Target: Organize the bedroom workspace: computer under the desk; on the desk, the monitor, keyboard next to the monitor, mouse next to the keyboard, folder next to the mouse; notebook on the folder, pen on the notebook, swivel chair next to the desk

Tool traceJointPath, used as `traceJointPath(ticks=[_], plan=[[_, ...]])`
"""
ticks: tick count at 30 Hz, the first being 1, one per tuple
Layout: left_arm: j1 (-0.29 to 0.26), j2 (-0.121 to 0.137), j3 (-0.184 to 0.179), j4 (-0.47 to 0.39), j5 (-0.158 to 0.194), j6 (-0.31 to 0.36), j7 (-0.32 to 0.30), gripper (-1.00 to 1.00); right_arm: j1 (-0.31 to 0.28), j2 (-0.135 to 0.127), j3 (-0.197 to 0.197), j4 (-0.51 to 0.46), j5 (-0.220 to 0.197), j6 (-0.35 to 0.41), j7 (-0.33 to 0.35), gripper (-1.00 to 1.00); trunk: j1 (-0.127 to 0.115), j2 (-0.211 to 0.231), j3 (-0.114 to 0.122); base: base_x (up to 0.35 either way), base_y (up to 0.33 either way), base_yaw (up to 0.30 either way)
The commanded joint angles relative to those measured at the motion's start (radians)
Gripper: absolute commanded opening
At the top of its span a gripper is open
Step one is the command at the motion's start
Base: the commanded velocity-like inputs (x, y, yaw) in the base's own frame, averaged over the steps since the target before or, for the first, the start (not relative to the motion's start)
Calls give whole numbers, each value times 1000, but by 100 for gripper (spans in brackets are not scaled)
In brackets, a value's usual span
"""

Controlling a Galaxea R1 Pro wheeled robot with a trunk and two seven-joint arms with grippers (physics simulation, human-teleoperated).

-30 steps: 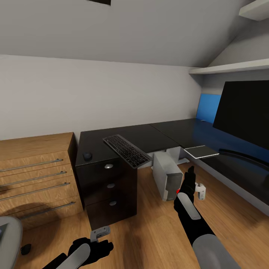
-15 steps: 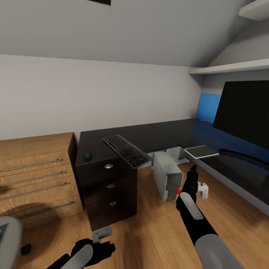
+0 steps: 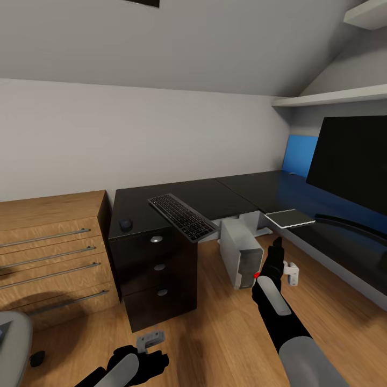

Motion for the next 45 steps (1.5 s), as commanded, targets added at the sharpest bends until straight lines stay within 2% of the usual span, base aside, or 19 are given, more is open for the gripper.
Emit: traceJointPath(ticks=[1,17,30,37,45], plan=[[-1,1,-2,-1,5,0,6,100,-1,-1,3,-1,-6,-5,1,100,0,-1,-1,0,0,0],[-1,1,-2,2,2,0,6,100,1,-1,3,-42,-6,-35,42,100,0,-1,-1,45,0,0],[-1,1,-2,2,2,0,7,100,2,-3,4,-46,-5,-32,47,100,0,-1,-1,50,0,0],[-1,1,-2,3,5,0,7,100,2,-4,3,-45,-5,-29,43,100,0,-1,-1,90,0,0],[-1,1,-2,4,5,0,7,100,2,-13,0,-41,-6,-28,0,100,0,-1,-1,7,0,0]])
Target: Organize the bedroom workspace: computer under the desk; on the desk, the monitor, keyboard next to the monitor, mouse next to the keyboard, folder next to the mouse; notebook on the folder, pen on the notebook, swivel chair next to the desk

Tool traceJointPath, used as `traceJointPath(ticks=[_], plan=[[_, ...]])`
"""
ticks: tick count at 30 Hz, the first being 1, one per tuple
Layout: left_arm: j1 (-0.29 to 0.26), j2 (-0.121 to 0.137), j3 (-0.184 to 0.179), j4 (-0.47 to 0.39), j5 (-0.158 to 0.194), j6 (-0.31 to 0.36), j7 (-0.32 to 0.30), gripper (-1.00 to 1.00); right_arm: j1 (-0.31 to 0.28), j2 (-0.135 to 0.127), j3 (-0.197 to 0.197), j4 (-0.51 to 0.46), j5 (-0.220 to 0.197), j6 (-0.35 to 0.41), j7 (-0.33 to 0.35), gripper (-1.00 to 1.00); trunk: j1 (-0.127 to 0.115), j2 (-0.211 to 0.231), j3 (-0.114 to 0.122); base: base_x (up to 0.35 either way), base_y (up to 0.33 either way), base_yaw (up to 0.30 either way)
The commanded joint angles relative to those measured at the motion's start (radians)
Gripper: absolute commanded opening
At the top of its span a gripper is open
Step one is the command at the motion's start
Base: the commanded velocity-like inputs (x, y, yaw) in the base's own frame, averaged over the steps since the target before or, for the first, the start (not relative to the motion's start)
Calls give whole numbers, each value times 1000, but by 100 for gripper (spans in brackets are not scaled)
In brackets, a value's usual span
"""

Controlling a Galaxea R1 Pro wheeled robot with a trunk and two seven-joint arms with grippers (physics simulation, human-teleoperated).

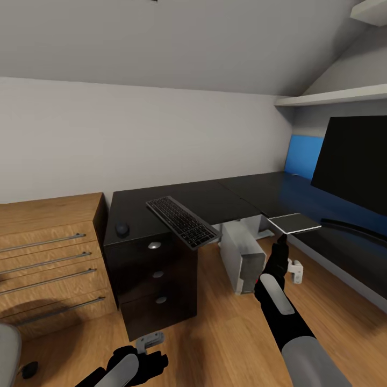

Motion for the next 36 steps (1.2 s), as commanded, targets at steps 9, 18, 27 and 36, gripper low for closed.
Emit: traceJointPath(ticks=[9,18,27,36], plan=[[-1,1,-2,-1,4,-1,7,100,-1,-20,3,19,-7,-5,-36,100,0,-1,-1,77,0,0],[-1,2,-2,-1,6,-1,7,100,-1,-21,3,21,-6,-5,-37,100,0,-1,-1,46,0,0],[-1,2,-2,-1,7,-1,7,100,-1,-23,3,21,-6,-5,-38,100,0,-1,-1,120,0,0],[-1,1,-2,0,7,-1,7,100,-1,-25,3,20,-6,-4,-38,100,0,-1,-1,56,0,0]])
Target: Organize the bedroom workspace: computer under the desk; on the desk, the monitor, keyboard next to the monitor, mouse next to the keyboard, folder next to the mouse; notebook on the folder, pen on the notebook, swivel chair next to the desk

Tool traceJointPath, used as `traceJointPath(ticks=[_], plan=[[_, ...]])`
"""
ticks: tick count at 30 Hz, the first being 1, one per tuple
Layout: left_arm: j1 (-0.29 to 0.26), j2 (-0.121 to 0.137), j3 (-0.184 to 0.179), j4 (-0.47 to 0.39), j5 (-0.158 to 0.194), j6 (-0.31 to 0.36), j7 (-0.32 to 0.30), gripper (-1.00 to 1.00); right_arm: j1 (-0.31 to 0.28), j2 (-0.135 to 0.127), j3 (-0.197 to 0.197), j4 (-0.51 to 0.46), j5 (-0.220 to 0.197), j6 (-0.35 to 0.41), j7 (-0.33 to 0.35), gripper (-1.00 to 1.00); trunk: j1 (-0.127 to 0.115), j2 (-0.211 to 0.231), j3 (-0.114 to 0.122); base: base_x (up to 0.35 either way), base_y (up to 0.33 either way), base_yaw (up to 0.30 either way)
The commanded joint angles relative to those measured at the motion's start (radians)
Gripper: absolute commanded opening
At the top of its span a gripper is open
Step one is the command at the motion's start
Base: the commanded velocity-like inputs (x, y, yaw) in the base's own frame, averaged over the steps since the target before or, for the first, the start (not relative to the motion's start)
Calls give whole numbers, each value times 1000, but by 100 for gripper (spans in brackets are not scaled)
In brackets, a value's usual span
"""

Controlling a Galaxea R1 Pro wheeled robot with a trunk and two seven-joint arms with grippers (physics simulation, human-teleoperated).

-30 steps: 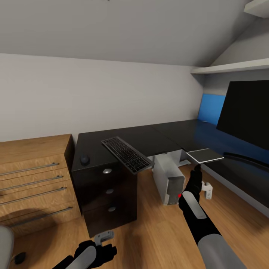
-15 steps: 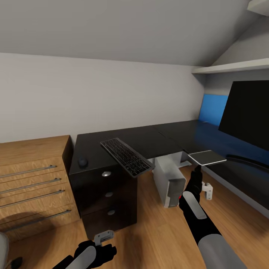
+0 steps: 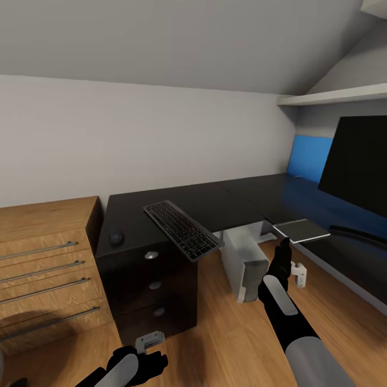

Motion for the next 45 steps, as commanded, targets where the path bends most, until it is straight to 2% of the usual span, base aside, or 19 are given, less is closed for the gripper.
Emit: traceJointPath(ticks=[1,38,45], plan=[[-1,1,-2,-1,5,0,6,100,-1,-1,2,-1,-2,-5,-3,100,0,0,-1,199,0,0],[-1,-1,-4,31,5,2,6,100,-2,-14,2,-1,-2,-7,-4,100,0,0,-1,53,0,0],[-1,-2,-4,32,5,2,6,100,-2,-25,1,-1,-1,-14,0,100,0,0,-1,1,0,0]])
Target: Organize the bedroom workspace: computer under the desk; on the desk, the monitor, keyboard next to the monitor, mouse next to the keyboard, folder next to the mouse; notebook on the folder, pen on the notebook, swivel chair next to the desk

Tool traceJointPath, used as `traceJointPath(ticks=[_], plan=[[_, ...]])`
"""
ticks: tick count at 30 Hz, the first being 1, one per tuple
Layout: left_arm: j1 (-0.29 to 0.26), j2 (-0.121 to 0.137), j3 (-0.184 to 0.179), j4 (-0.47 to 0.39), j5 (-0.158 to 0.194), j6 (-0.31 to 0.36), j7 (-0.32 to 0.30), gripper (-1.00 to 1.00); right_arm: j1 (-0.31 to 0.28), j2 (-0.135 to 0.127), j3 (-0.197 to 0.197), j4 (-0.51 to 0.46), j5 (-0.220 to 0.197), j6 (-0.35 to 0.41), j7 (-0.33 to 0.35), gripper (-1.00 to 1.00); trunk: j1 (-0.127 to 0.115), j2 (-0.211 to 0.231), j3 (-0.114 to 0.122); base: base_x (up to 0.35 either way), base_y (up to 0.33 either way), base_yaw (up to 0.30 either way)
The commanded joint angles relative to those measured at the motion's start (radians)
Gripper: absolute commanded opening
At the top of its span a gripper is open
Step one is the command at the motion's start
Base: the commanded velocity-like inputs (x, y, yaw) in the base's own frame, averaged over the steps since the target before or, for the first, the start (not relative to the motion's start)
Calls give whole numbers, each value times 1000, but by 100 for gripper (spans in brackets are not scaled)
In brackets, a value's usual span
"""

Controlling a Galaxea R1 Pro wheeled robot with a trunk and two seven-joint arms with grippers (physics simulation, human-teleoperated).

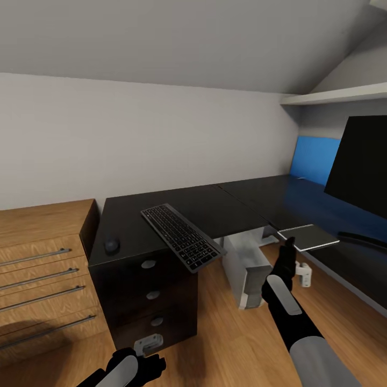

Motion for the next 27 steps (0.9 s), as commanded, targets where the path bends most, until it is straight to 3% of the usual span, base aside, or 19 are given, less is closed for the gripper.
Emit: traceJointPath(ticks=[1,27], plan=[[-1,1,-2,-1,5,1,6,100,-1,-3,1,-1,-3,-6,-2,100,0,-1,-1,0,0,0],[-1,1,-2,-1,5,-1,7,100,0,-18,-20,-4,-3,-7,2,100,0,-1,-1,15,-17,0]])
